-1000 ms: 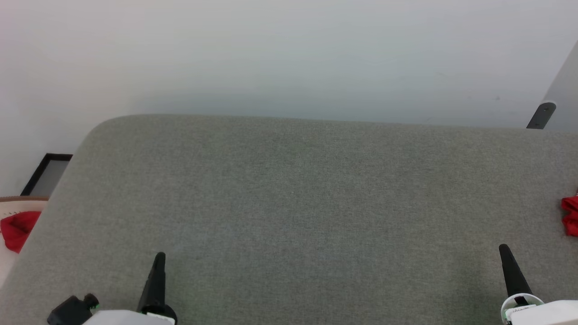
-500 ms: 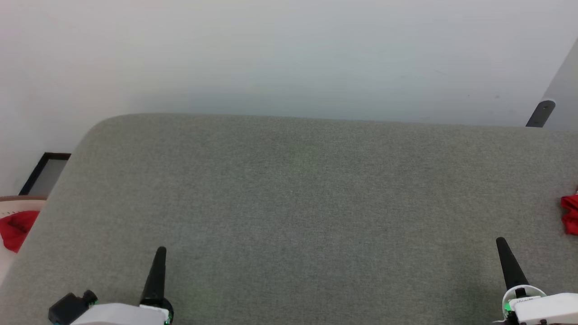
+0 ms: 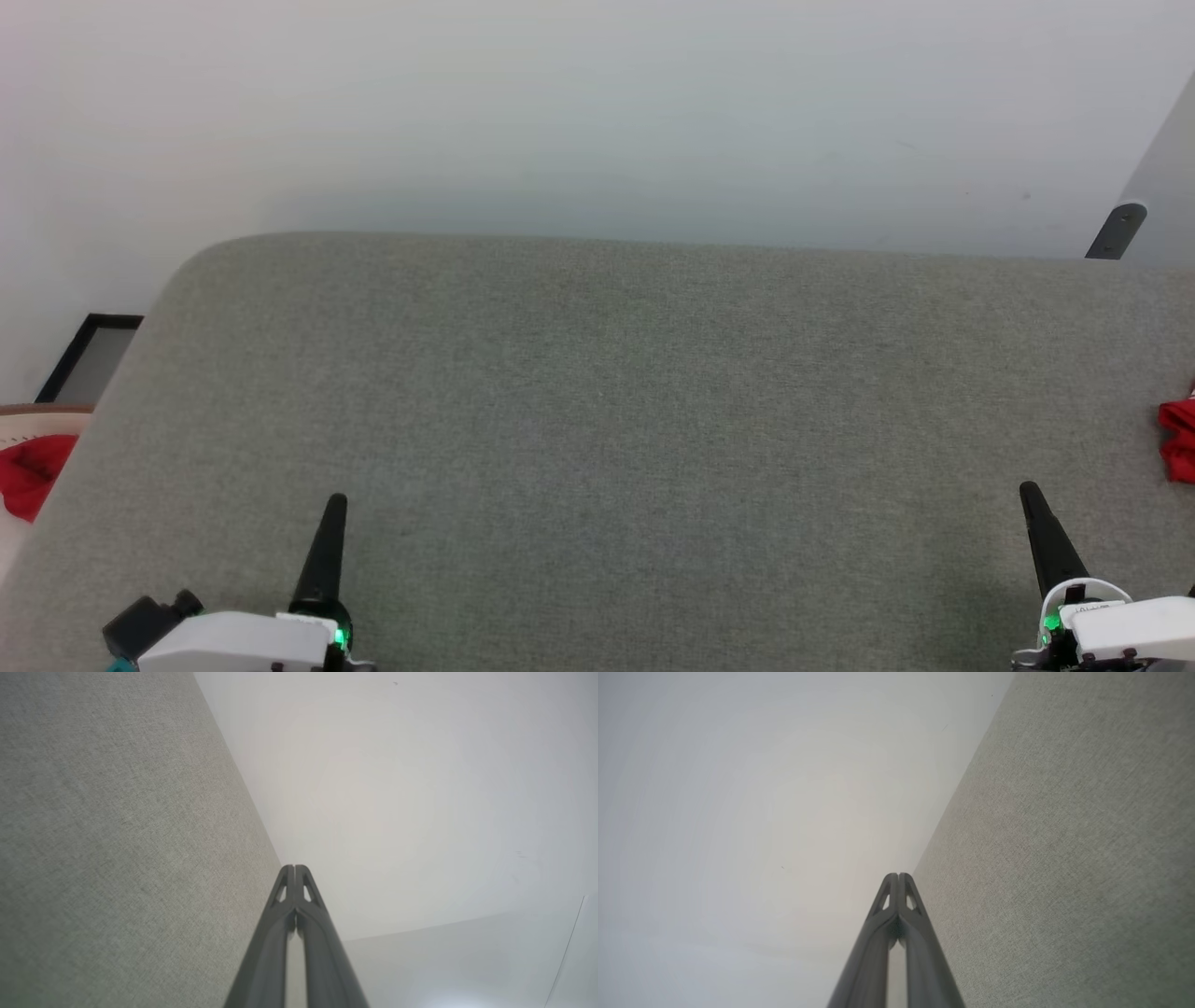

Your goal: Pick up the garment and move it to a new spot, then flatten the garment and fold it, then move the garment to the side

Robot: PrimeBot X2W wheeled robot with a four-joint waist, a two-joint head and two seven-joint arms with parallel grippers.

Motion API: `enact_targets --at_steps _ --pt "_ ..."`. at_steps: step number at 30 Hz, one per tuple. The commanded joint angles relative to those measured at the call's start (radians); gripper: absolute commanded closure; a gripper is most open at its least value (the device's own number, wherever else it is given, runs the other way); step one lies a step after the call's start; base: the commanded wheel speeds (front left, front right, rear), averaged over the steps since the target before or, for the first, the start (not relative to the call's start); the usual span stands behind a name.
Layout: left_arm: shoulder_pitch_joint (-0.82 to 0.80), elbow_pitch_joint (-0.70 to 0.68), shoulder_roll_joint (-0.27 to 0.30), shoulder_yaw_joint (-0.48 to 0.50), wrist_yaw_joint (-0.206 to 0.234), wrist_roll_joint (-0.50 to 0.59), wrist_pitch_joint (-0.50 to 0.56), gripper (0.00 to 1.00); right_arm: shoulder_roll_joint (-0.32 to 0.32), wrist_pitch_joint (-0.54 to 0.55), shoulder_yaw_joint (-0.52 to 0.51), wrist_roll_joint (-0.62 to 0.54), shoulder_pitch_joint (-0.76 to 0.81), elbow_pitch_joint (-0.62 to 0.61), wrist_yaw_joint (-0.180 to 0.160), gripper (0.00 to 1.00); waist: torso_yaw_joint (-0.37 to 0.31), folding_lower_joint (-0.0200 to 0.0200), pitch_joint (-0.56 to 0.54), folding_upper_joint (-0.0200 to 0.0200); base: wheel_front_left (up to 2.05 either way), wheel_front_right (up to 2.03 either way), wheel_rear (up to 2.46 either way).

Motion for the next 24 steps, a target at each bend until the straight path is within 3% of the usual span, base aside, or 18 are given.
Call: enact_targets --at_steps 1,24 --pt "-0.016 -0.001 0.001 0.004 -0.002 -0.020 0.005 1.00 0.002 0.005 -0.003 0.021 -0.022 -0.002 0.000 1.00 0.000 0.0000 0.000 -0.0001 0.00 0.00 0.00" --pt "-0.052 0.021 -0.012 0.022 -0.003 -0.189 0.058 1.00 0.014 0.037 -0.007 0.178 -0.058 0.030 0.000 1.00 -0.005 -0.0001 0.008 -0.0001 0.00 0.00 0.00"
